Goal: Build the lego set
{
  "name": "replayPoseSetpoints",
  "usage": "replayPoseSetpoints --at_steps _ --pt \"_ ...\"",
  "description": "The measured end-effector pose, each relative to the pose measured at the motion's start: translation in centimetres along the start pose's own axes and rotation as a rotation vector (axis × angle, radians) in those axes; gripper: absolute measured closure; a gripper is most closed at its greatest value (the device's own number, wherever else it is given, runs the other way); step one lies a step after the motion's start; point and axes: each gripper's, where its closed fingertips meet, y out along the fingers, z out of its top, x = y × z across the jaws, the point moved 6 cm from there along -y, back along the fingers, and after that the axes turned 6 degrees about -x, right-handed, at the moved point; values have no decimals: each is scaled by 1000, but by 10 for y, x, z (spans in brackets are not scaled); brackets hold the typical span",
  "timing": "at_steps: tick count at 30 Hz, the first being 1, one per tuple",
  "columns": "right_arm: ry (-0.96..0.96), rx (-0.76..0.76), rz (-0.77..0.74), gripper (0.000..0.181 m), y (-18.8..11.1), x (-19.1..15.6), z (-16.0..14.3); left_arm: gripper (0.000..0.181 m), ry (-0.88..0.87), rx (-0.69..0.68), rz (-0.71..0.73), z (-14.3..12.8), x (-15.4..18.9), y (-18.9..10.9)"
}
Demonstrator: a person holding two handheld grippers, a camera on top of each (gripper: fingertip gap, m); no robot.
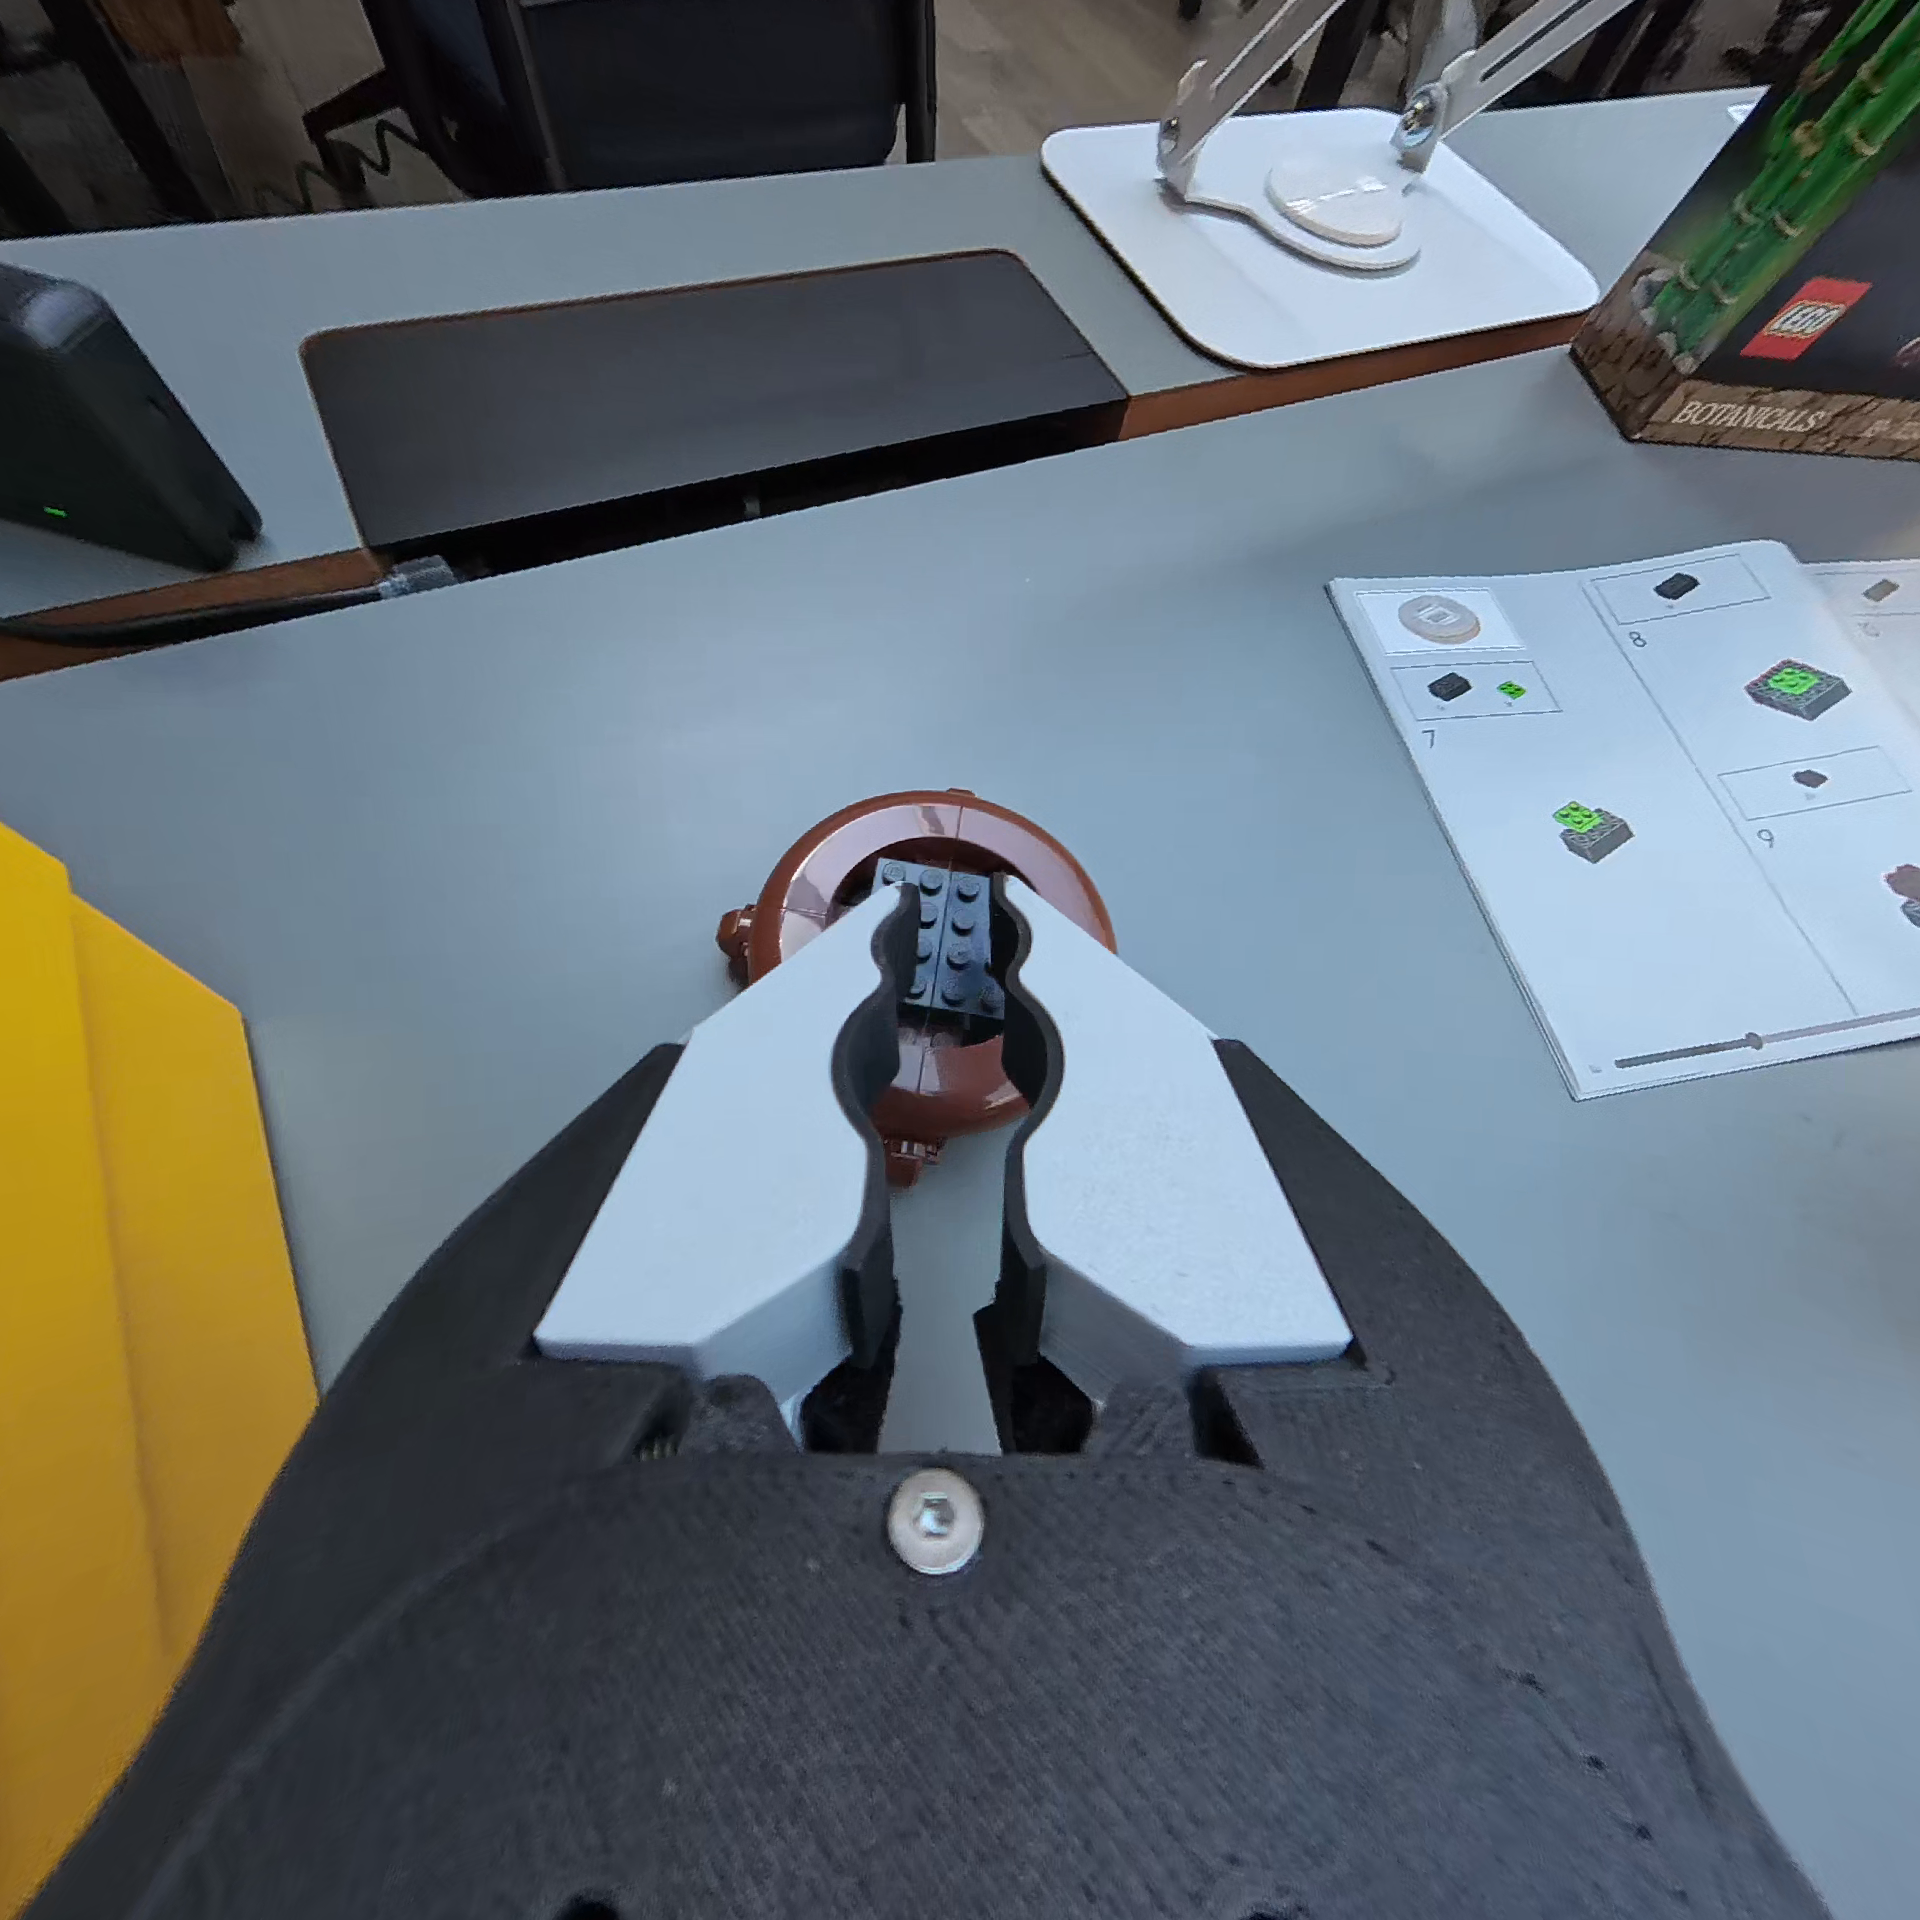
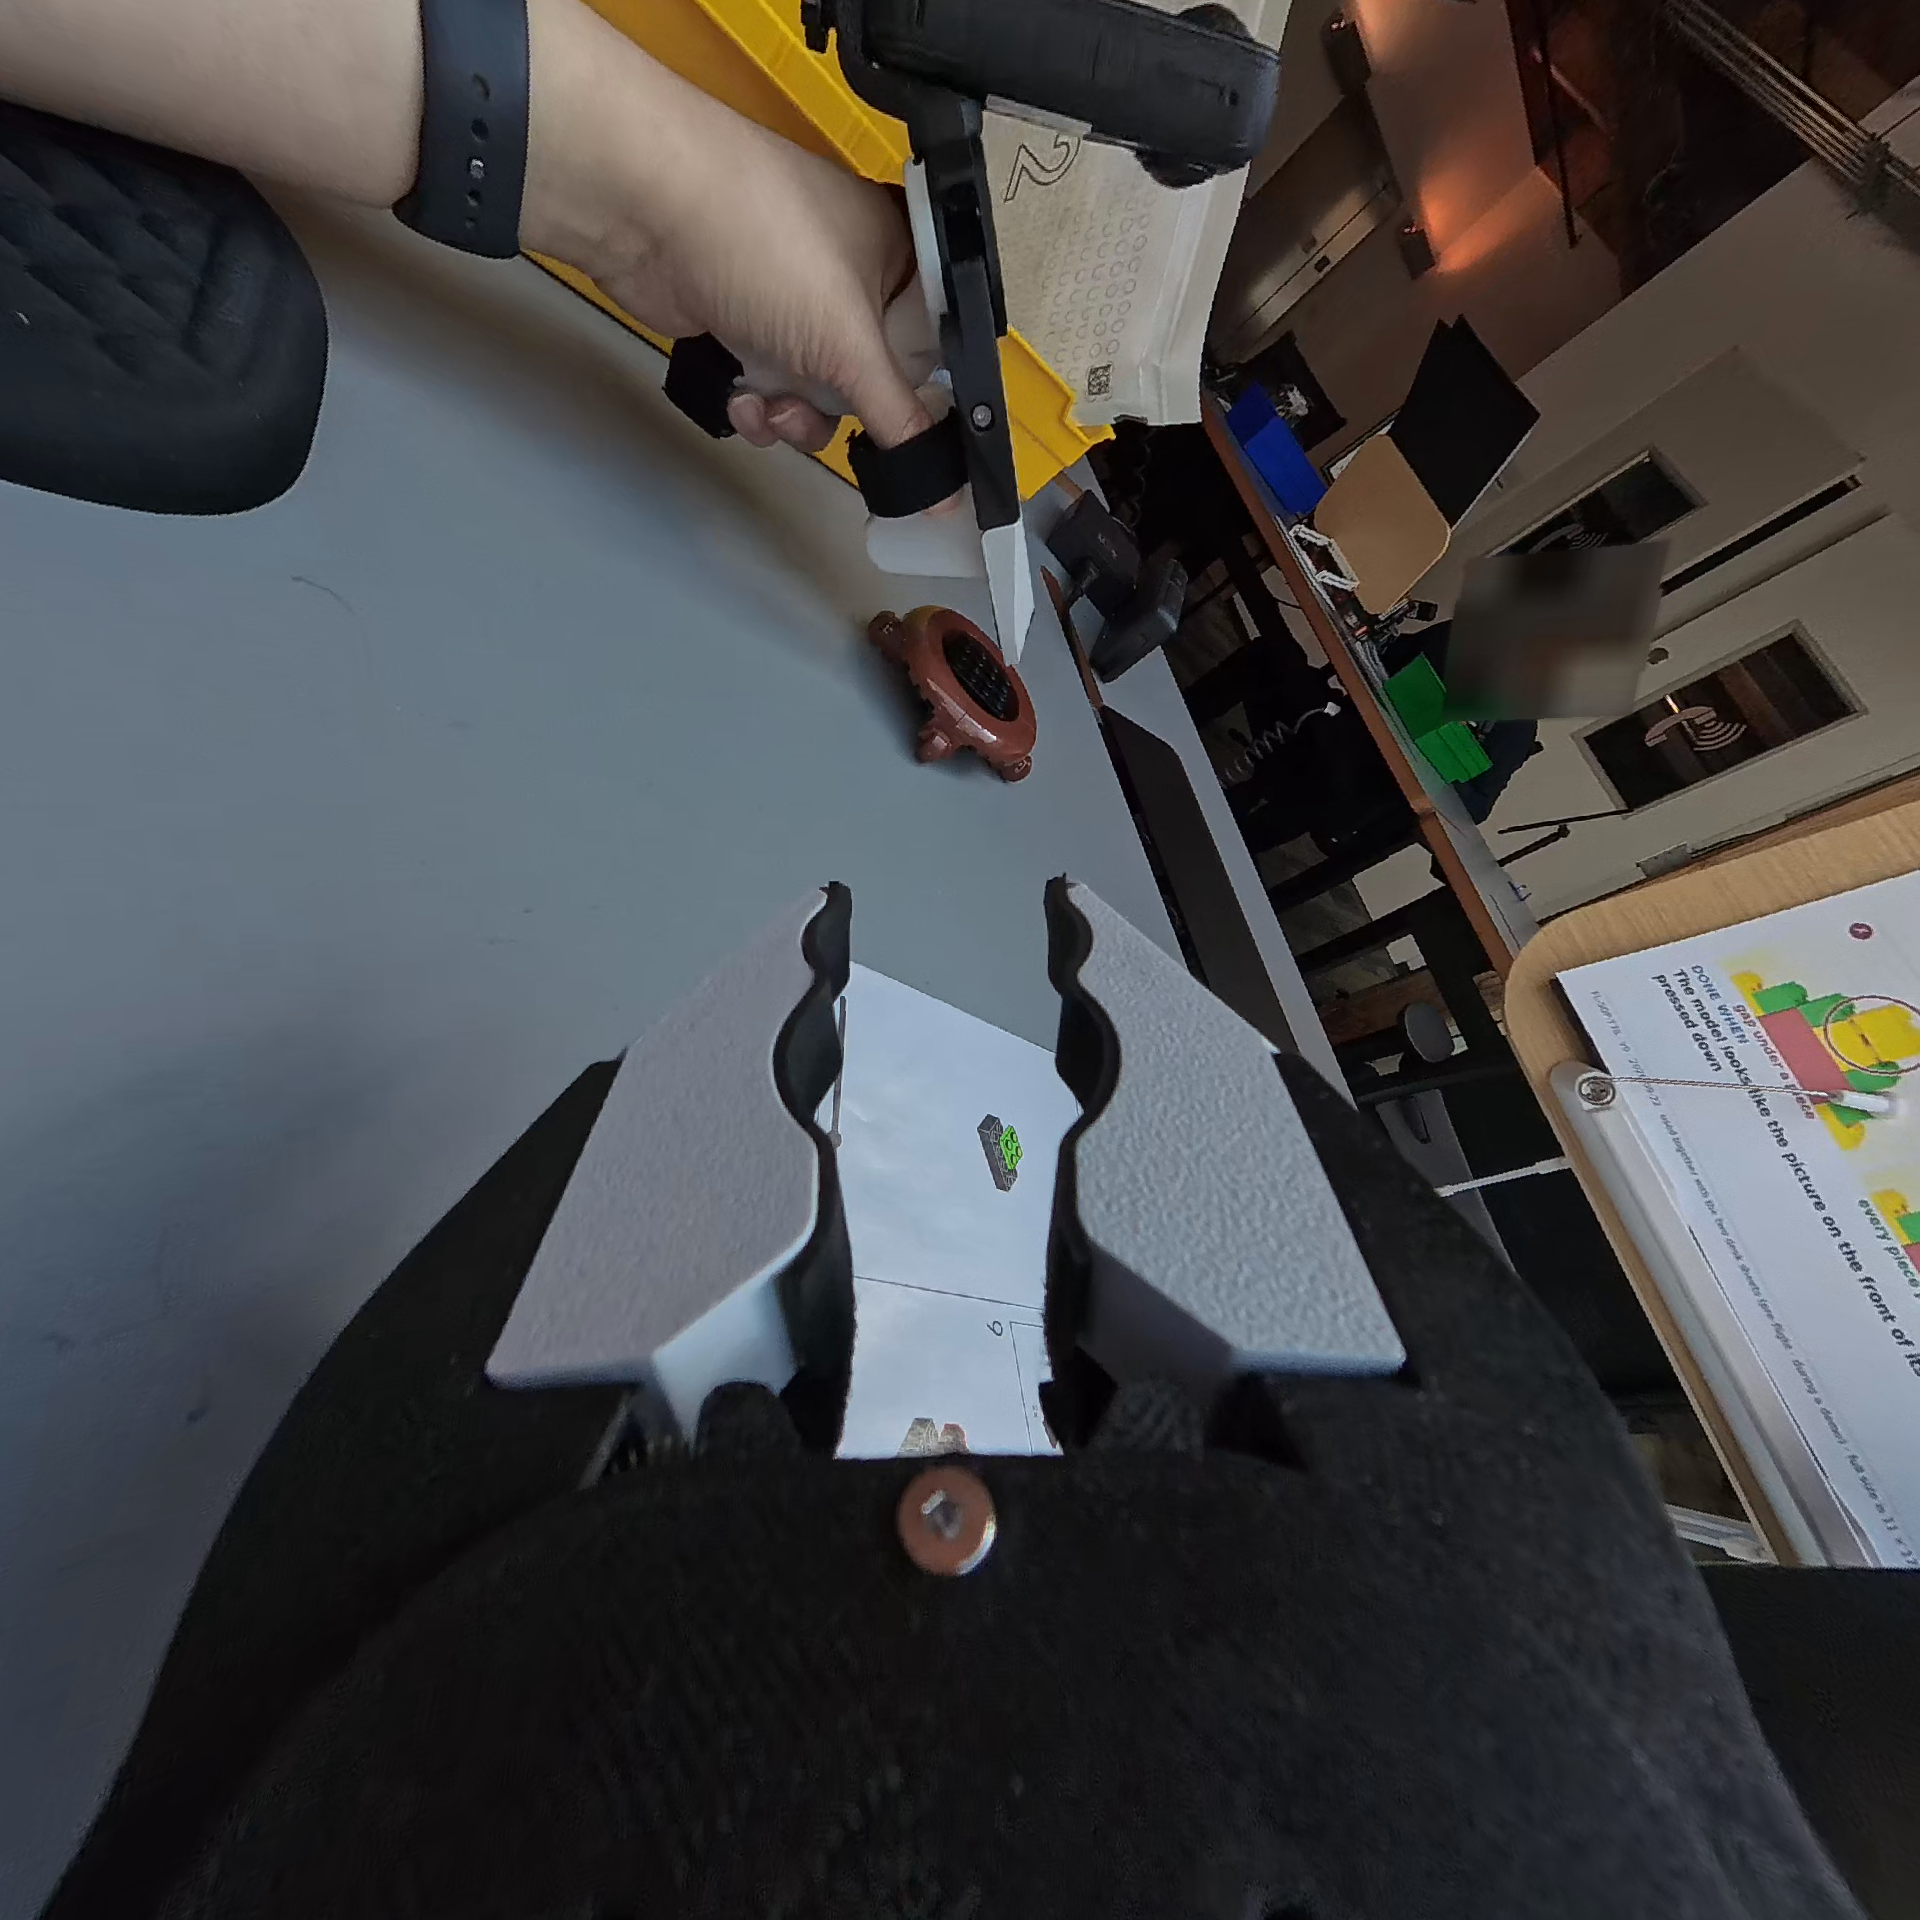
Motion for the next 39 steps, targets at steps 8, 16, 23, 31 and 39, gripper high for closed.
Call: replayPoseSetpoints --at_steps 8,16,23,31,39 --pt "1 -13 -3 143 0 2 -4 125 0 9 52 -1 -4 4" --pt "-47 -26 -15 142 0 1 -6 103 -51 -18 26 -2 -8 -5" --pt "-51 -24 -15 143 1 1 -7 108 -128 -90 -34 -11 -7 -9" --pt "-49 -20 -18 141 0 3 -7 132 -208 -80 -52 -6 -4 -30" --pt "-51 -20 -21 143 0 4 -8 118 -82 -219 58 -24 -8 -15"
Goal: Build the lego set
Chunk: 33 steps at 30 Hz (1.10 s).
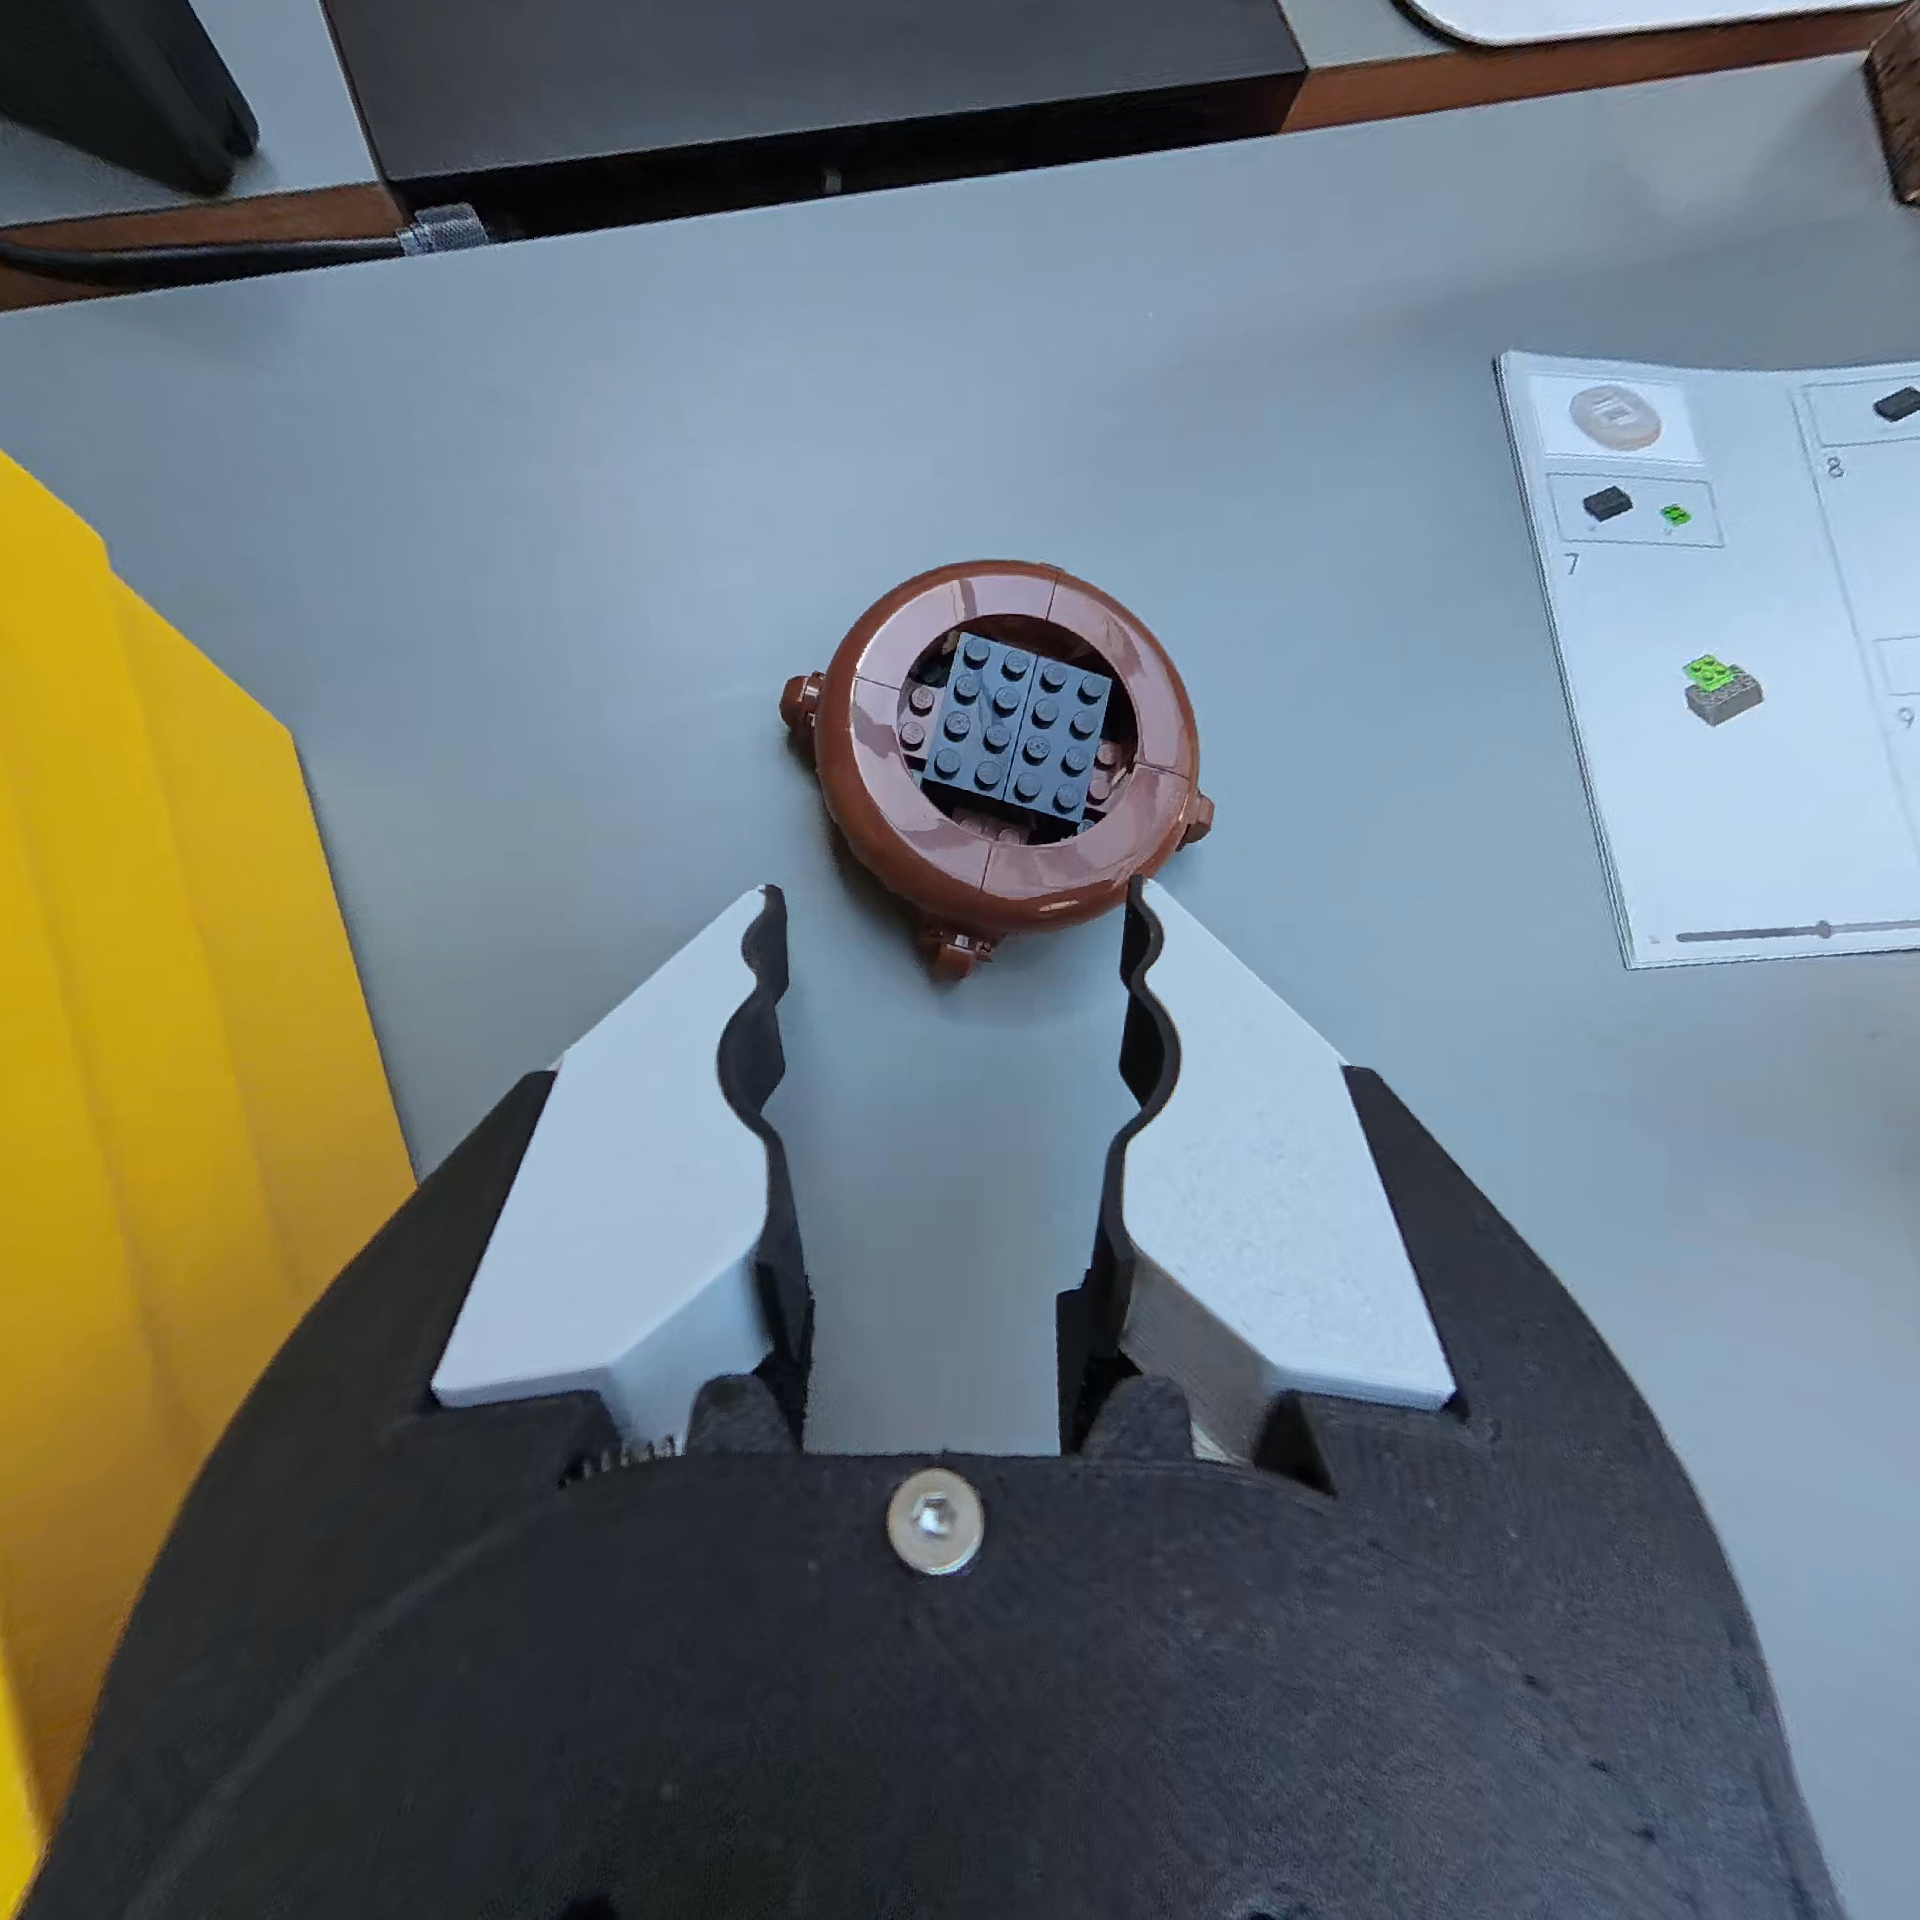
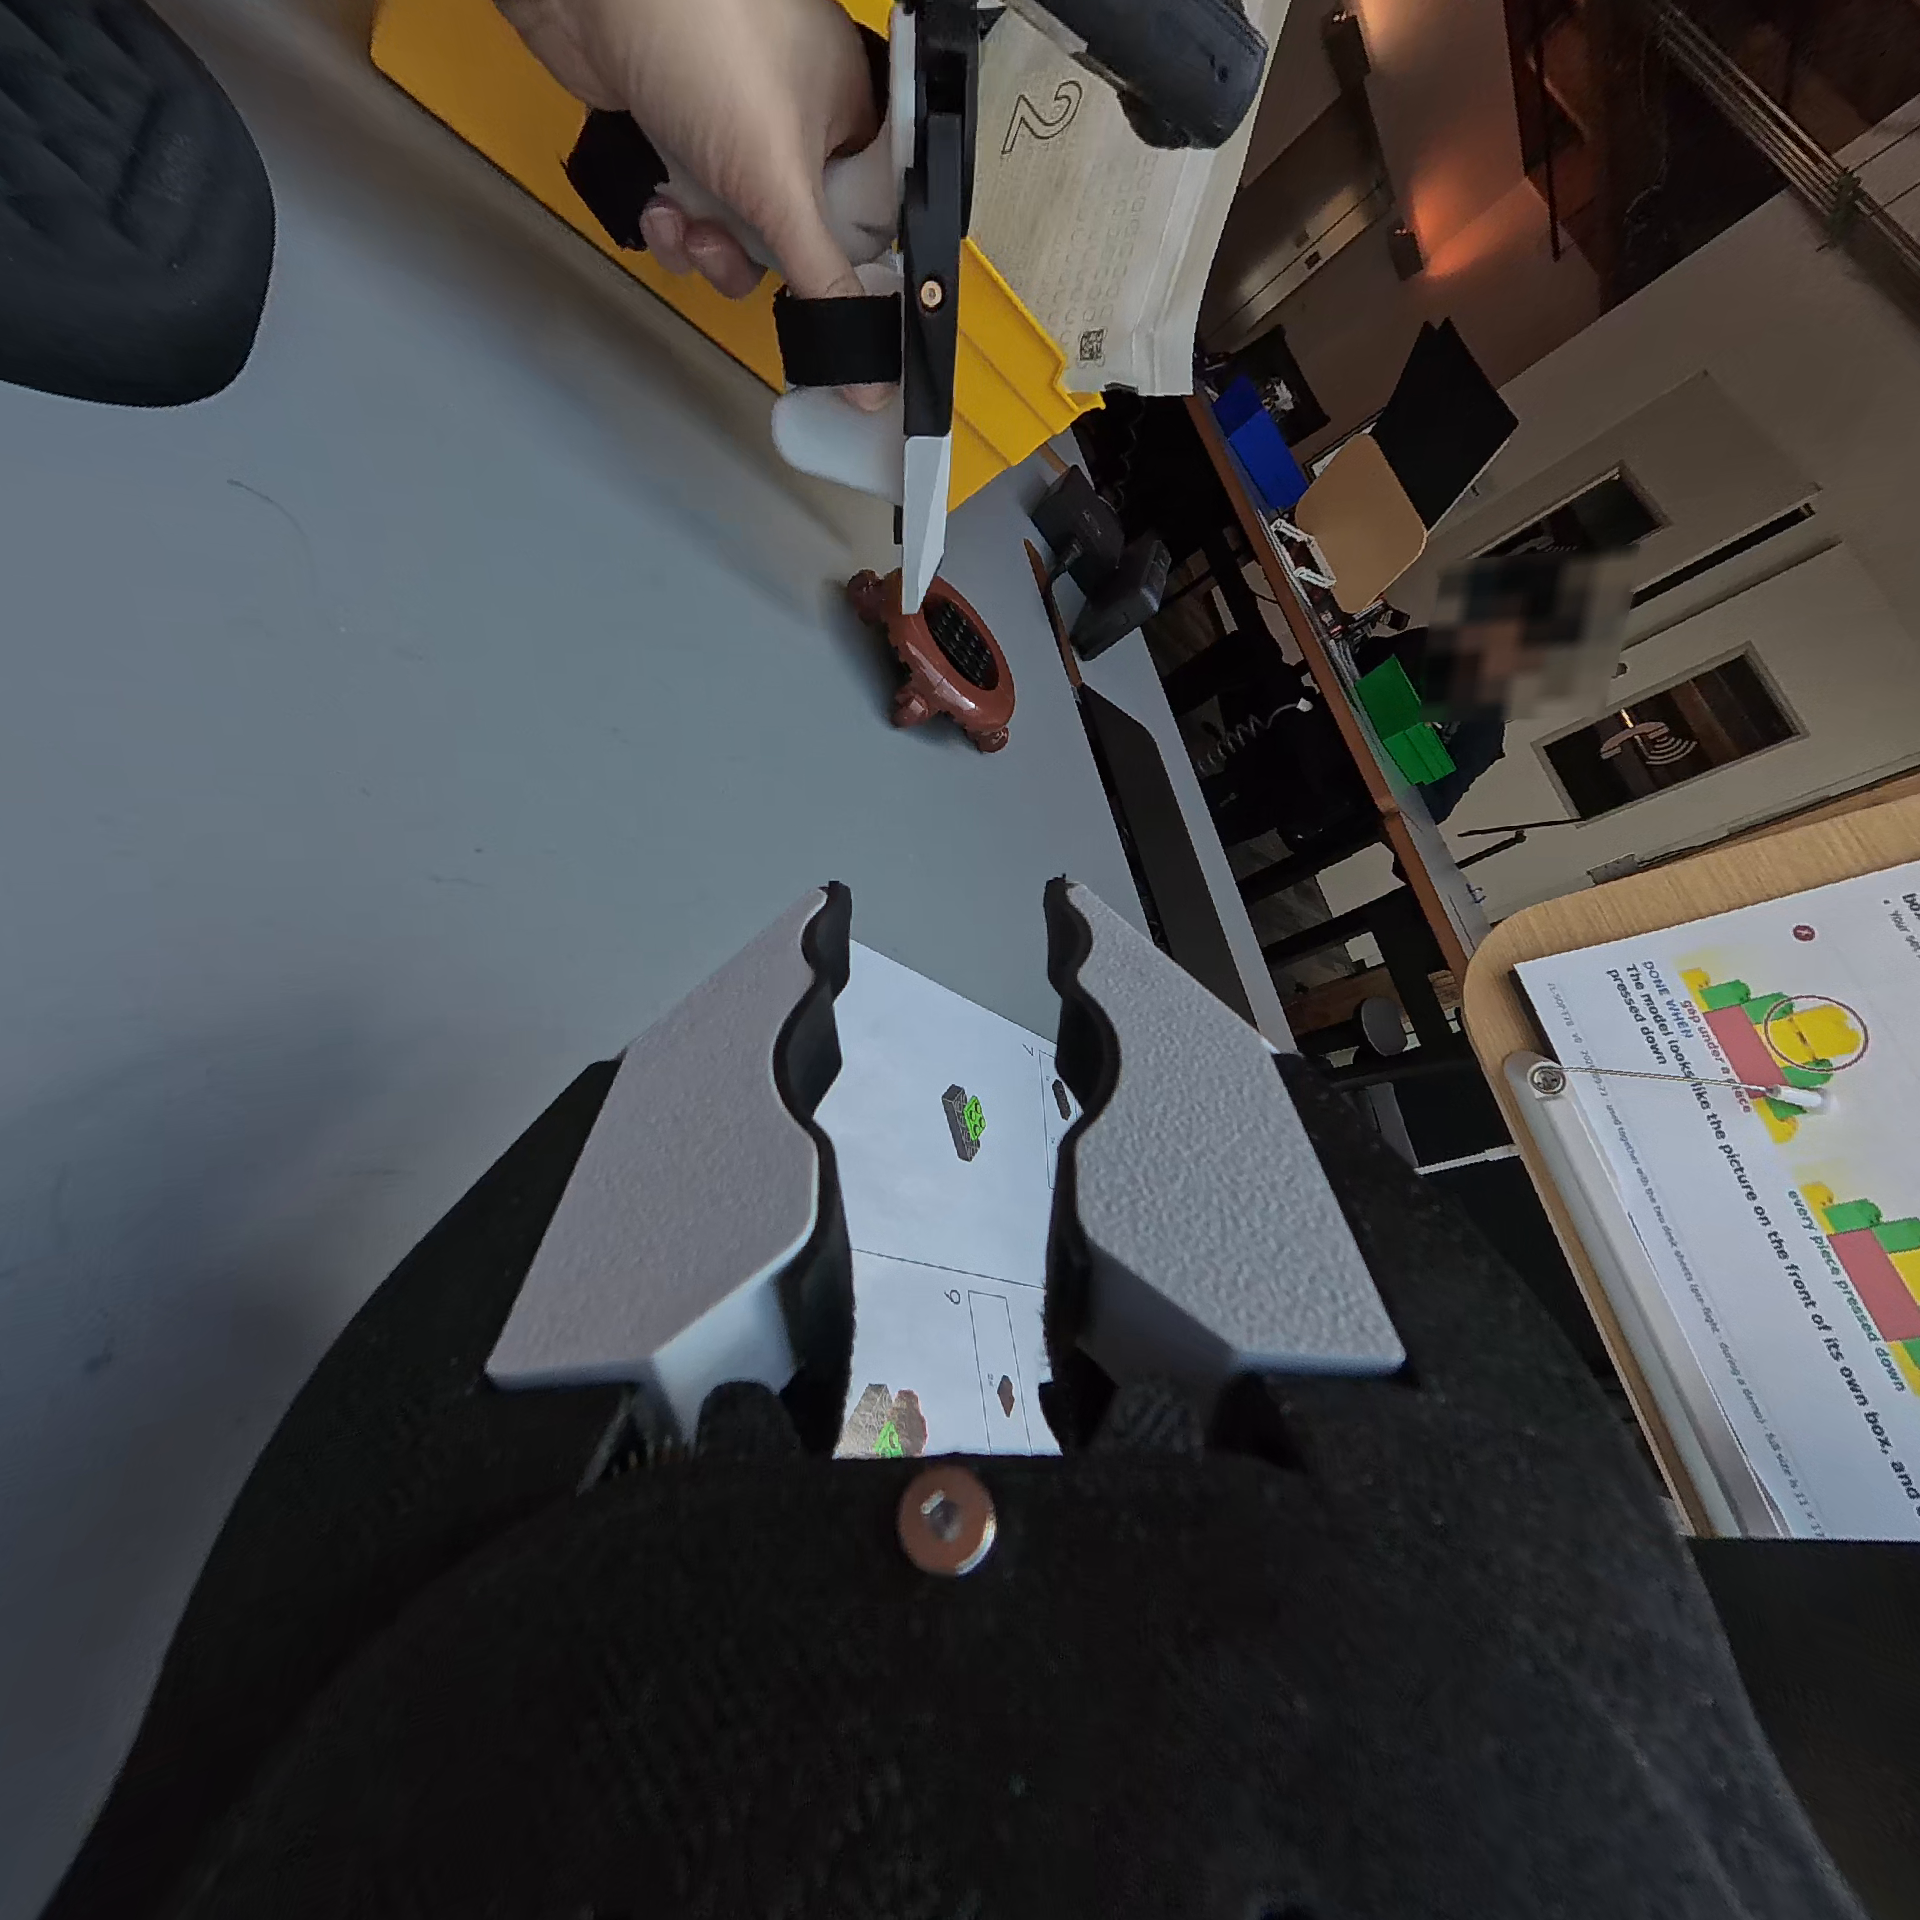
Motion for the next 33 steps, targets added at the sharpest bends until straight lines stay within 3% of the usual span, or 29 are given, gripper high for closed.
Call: replayPoseSetpoints --at_steps 5,9,13,16,33 --pt "-3 -3 -1 143 0 0 -1 96 206 98 48 9 8 -1" --pt "-2 -3 1 143 0 0 -1 99 466 157 203 10 20 -1" --pt "-4 -1 1 143 0 0 -1 96 553 153 193 8 29 5" --pt "0 0 6 143 1 -1 -2 105 634 153 223 6 32 9" --pt "-6 -4 11 143 1 -1 -3 126 713 104 244 -1 35 23"
